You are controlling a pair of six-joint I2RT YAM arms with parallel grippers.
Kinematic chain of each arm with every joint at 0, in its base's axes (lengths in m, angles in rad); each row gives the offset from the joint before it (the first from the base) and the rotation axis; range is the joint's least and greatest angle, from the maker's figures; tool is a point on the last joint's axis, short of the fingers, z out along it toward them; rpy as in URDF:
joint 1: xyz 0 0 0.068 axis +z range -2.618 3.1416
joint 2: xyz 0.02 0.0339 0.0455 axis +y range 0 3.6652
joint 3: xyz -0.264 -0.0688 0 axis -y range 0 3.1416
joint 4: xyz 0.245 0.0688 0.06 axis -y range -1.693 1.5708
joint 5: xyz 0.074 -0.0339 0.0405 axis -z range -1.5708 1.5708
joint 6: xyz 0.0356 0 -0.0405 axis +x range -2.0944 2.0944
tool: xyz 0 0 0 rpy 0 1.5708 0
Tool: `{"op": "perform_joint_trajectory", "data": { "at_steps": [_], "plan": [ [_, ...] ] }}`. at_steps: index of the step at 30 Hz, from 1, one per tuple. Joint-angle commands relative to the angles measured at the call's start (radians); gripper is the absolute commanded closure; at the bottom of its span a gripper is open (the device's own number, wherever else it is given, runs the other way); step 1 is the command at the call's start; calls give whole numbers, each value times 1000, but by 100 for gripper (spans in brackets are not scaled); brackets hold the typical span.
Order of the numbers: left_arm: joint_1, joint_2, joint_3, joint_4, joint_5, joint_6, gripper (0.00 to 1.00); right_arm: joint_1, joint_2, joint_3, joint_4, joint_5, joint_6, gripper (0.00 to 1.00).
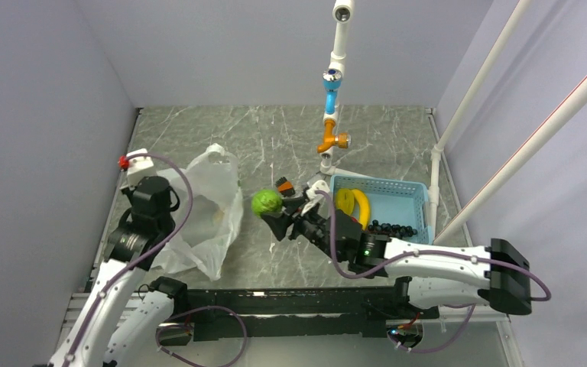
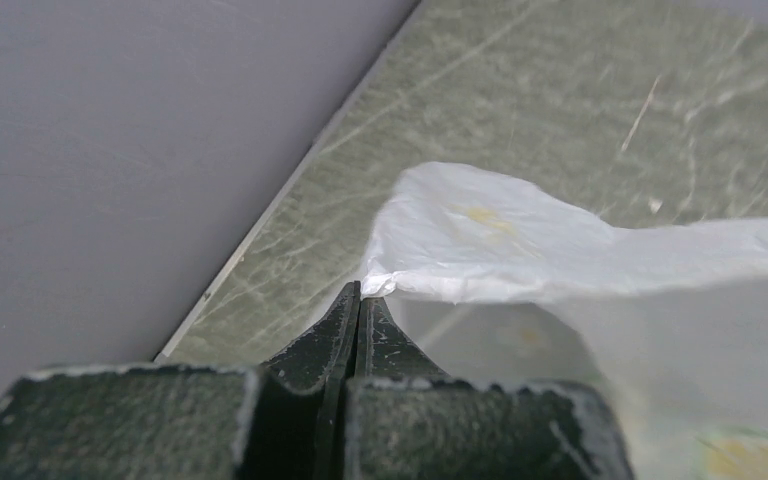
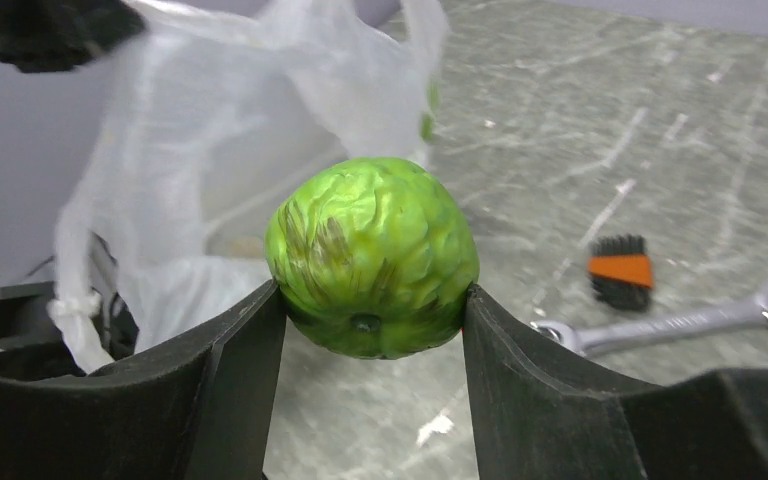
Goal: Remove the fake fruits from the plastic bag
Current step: Place the fake fruit in the bin.
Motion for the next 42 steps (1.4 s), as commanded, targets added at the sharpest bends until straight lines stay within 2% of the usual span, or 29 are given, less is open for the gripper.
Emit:
{"op": "perform_joint_trajectory", "data": {
  "at_steps": [1, 5, 8, 11, 14, 17, 18, 21, 24, 28, 30, 36, 39, 42],
  "plan": [
    [48, -121, -37, 155, 22, 31, 100, -9, -153, -68, -120, 142, 5, 87],
    [57, -85, 16, 171, 96, 62, 100, -50, -295, -101, -263, 268, 74, 88],
    [58, 28, 68, 179, 148, 95, 100, -99, -359, -103, -400, 342, 137, 86],
    [60, 157, 137, 106, 152, 67, 100, -159, -396, -97, -528, 390, 199, 86],
    [74, 209, 123, 91, 193, 51, 100, -228, -407, -79, -672, 451, 297, 86],
    [94, 196, 74, 88, 248, 48, 100, -294, -383, -48, -809, 490, 405, 87],
    [94, 187, 74, 74, 252, 47, 96, -313, -368, -39, -844, 497, 431, 87],
    [95, 148, 49, 77, 259, 59, 71, -376, -320, -13, -910, 500, 498, 88],
    [95, 120, 41, 82, 297, 71, 57, -437, -277, 5, -986, 516, 586, 88],
    [95, 116, 45, 76, 322, 75, 45, -568, -263, -8, -961, 442, 584, 82],
    [95, 116, 55, 66, 336, 76, 43, -658, -257, -28, -915, 378, 556, 80],
    [95, 59, 26, 97, 405, 97, 28, -907, -160, -54, -799, 161, 482, 80],
    [93, 43, 25, 99, 437, 99, 20, -959, -75, -46, -756, 61, 433, 79],
    [90, 37, 19, 103, 454, 113, 18, -963, -38, -41, -748, 20, 425, 74]
  ]
}}
